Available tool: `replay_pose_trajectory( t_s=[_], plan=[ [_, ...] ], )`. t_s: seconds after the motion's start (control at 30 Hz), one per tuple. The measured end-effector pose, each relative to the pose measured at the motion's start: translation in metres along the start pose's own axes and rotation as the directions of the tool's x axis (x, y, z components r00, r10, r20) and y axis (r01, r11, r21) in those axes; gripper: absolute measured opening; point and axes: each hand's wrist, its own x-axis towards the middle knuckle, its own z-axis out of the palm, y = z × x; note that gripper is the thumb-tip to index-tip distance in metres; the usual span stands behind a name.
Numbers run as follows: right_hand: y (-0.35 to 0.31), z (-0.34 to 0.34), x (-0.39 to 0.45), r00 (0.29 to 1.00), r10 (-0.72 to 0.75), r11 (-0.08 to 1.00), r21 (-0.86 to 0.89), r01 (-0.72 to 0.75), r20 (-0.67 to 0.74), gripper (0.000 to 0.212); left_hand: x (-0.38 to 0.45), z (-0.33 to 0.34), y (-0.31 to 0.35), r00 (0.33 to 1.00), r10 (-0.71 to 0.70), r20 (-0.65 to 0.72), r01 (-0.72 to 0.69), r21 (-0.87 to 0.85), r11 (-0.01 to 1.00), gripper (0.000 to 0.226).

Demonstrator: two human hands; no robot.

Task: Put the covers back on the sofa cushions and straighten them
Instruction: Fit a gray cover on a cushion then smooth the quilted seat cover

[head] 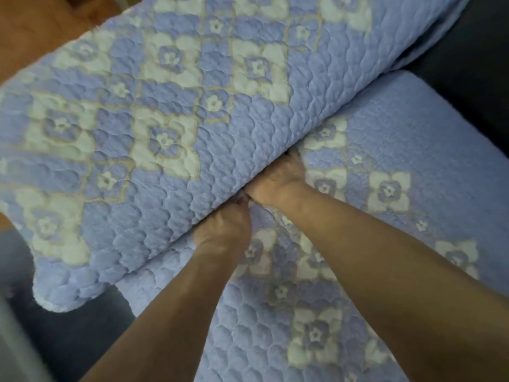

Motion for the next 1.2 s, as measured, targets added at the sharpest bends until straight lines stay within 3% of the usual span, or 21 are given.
replay_pose_trajectory(
  t_s=[0.07, 0.17, 0.23, 0.27, 0.3, 0.33, 0.37, 0.4, 0.43, 0.5, 0.57, 0.63, 0.67, 0.73, 0.8, 0.83, 0.9, 1.0, 1.1, 1.2],
  plan=[
    [-0.001, -0.004, 0.0, 0.999, -0.018, 0.999, -0.027, 0.017, -0.039, 0.067, -0.003, 0.006, -0.004, 0.996, -0.079, 0.028, 0.082, -0.134, 0.988, 0.044],
    [0.013, -0.014, -0.008, 0.991, -0.113, 0.993, -0.052, 0.109, -0.072, 0.067, 0.009, 0.002, 0.001, 0.998, 0.008, -0.057, -0.013, -0.089, 0.996, 0.04],
    [0.028, -0.015, -0.022, 0.977, -0.186, 0.98, -0.088, 0.178, -0.106, 0.063, 0.012, -0.013, 0.011, 0.998, -0.007, 0.066, 0.017, -0.143, 0.99, 0.047],
    [0.037, -0.015, -0.027, 0.976, -0.178, 0.978, -0.134, 0.161, -0.127, 0.061, 0.014, -0.014, 0.015, 0.998, 0.049, 0.041, -0.041, -0.178, 0.983, 0.053],
    [0.043, -0.015, -0.029, 0.984, -0.122, 0.982, -0.157, 0.101, -0.131, 0.061, 0.017, -0.022, 0.023, 0.993, 0.113, 0.041, -0.108, -0.107, 0.988, 0.057],
    [0.044, -0.015, -0.027, 0.992, -0.045, 0.984, -0.178, 0.023, -0.12, 0.063, 0.016, -0.036, 0.03, 0.984, 0.089, 0.152, -0.086, -0.027, 0.996, 0.056],
    [0.045, -0.016, -0.02, 0.992, 0.031, 0.985, -0.167, -0.052, -0.121, 0.066, 0.016, -0.028, 0.023, 0.963, 0.143, 0.228, -0.17, 0.106, 0.98, 0.051],
    [0.045, -0.016, -0.011, 0.991, 0.089, 0.985, -0.137, -0.102, -0.1, 0.07, 0.016, -0.016, 0.017, 0.981, 0.147, 0.127, -0.166, 0.152, 0.974, 0.045],
    [0.044, -0.017, -0.004, 0.989, 0.122, 0.985, -0.112, -0.131, -0.082, 0.075, 0.005, -0.018, 0.014, 0.984, 0.139, 0.11, -0.162, 0.243, 0.956, 0.038],
    [0.045, -0.013, 0.008, 0.987, 0.147, 0.982, -0.108, -0.153, -0.067, 0.081, -0.021, -0.016, 0.001, 0.992, 0.128, 0.0, -0.127, 0.139, 0.982, 0.044],
    [0.047, -0.006, 0.01, 0.984, 0.161, 0.981, -0.098, -0.168, -0.078, 0.082, -0.067, -0.018, -0.026, 0.997, 0.076, -0.001, -0.076, 0.102, 0.992, 0.06],
    [0.048, -0.006, 0.005, 0.979, 0.166, 0.979, -0.099, -0.178, -0.117, 0.08, -0.103, -0.021, -0.063, 0.996, -0.086, 0.003, 0.086, 0.052, 0.995, 0.064],
    [0.047, -0.006, 0.003, 0.976, 0.168, 0.978, -0.097, -0.182, -0.14, 0.079, -0.112, -0.02, -0.086, 0.963, -0.267, 0.017, 0.268, -0.03, 0.963, 0.065],
    [0.041, -0.009, -0.003, 0.972, 0.171, 0.977, -0.098, -0.189, -0.163, 0.075, -0.117, -0.023, -0.124, 0.783, -0.608, 0.13, 0.615, -0.299, 0.729, 0.069],
    [0.027, -0.005, -0.017, 0.96, 0.209, 0.972, -0.065, -0.224, -0.187, 0.068, -0.106, -0.025, -0.136, 0.663, -0.697, 0.274, 0.685, -0.599, 0.415, 0.065],
    [0.02, -0.002, -0.028, 0.948, 0.244, 0.967, -0.027, -0.254, -0.205, 0.063, -0.099, -0.028, -0.129, 0.653, -0.698, 0.294, 0.656, -0.681, 0.327, 0.061],
    [0.005, 0.003, -0.052, 0.914, 0.326, 0.945, 0.04, -0.326, -0.243, 0.056, -0.086, -0.03, -0.112, 0.653, -0.705, 0.277, 0.621, -0.728, 0.289, 0.064],
    [-0.003, 0.002, -0.076, 0.878, 0.418, 0.908, 0.075, -0.412, -0.234, 0.058, -0.086, -0.028, -0.101, 0.678, -0.682, 0.275, 0.634, -0.687, 0.354, 0.086],
    [-0.023, -0.001, -0.089, 0.859, 0.449, 0.893, 0.095, -0.439, -0.246, 0.057, -0.089, -0.038, -0.122, 0.74, -0.563, 0.368, 0.63, -0.671, 0.391, 0.073],
    [-0.064, -0.001, -0.106, 0.881, 0.45, 0.892, 0.105, -0.439, -0.147, 0.061, -0.098, -0.054, -0.154, 0.764, -0.365, 0.532, 0.624, -0.753, 0.208, 0.054]
  ],
)
